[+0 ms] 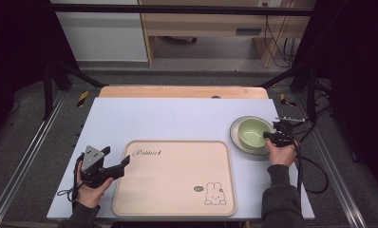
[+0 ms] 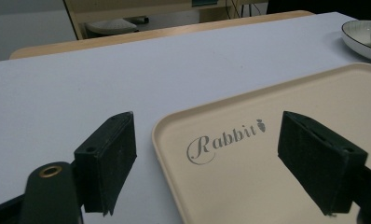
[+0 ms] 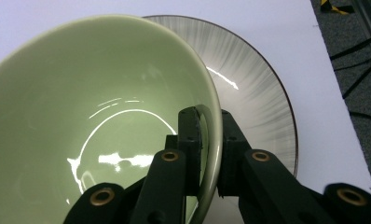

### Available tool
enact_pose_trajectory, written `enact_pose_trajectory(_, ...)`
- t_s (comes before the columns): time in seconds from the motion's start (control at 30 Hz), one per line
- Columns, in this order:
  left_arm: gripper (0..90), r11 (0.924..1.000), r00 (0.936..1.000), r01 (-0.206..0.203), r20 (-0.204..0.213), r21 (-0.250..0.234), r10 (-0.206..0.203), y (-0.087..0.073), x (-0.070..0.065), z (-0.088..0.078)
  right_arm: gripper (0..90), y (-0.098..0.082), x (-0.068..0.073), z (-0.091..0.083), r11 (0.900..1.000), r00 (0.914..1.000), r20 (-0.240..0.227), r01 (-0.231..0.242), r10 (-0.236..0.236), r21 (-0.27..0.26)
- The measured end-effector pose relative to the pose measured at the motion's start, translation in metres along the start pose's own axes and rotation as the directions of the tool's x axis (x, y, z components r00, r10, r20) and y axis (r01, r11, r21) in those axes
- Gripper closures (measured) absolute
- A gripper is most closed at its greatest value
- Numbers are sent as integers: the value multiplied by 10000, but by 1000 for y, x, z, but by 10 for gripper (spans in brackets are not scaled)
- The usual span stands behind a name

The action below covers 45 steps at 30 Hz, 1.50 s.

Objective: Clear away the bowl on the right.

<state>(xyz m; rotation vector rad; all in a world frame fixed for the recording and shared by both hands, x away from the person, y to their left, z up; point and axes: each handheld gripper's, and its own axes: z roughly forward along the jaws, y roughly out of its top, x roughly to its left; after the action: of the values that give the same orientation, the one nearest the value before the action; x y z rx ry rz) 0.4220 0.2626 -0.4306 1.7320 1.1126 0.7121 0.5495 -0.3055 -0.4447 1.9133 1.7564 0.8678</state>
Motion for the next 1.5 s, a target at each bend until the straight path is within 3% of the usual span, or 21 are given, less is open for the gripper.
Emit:
enact_pose_trajectory(0.17,190,10000,10000,11,6,-12,-11,0,0,0,837,1,4,-5,9998,10000,-40,2,-3,-188)
enact_pose_trajectory(0.23,190,10000,10000,15,18,-9,-15,0,0,-1,837,1,5,-6,9989,9995,2,300,-300,-370)
enact_pose_trajectory(0.5,191,10000,10000,10,18,-49,-9,1,-1,-1,833,2,8,-11,9976,9989,30,473,-472,-502)
enact_pose_trajectory(0.83,191,10000,10000,6,20,-80,-5,2,-1,-2,832,2,10,-14,9980,9993,-9,370,-371,-509)
enact_pose_trajectory(1.1,192,9999,10000,34,25,-104,-34,2,0,-3,832,2,9,-16,9970,9982,194,576,-567,-520)
enact_pose_trajectory(1.27,192,9999,10000,48,19,-110,-48,2,0,-3,831,3,10,-21,9971,9992,21,389,-388,-657)
enact_pose_trajectory(1.5,192,9999,10000,45,31,-132,-45,3,0,-3,831,5,13,-28,9955,9987,-93,500,-509,-811)
